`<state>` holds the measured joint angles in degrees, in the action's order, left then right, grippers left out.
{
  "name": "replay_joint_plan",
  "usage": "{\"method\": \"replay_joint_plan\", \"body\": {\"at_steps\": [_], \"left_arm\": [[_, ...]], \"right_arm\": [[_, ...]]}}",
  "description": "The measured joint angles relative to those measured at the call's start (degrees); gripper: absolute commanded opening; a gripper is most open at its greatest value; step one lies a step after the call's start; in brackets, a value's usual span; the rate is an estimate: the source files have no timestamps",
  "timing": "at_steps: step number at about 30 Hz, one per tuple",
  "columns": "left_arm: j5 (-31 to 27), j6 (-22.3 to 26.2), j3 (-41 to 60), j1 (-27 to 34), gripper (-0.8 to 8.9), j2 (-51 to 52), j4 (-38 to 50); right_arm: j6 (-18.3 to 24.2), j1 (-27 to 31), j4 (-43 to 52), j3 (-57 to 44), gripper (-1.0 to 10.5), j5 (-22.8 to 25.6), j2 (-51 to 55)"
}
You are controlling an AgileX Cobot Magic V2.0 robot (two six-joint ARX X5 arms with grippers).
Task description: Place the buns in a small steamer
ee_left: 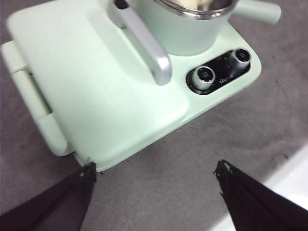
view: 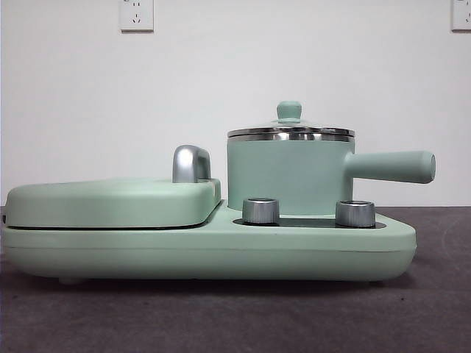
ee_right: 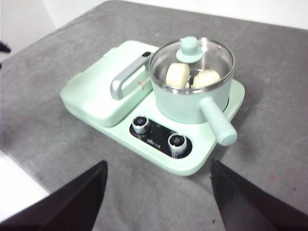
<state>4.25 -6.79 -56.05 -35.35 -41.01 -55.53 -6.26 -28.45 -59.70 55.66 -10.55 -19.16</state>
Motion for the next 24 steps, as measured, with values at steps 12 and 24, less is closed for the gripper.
{"method": "replay_joint_plan", "body": {"at_steps": [12,24], "left_arm": [[-0.13,-0.44,5.66,1.49,0.07,10.03,3.91],[-0.11,-1.4,5.66,1.49,0.07,9.9,4.37]], "right_arm": [[0.72,0.0,2.16,0.0,0.2,0.02,0.0],[0.87,0.0,3.39,0.0,0.2,0.02,0.0]]}}
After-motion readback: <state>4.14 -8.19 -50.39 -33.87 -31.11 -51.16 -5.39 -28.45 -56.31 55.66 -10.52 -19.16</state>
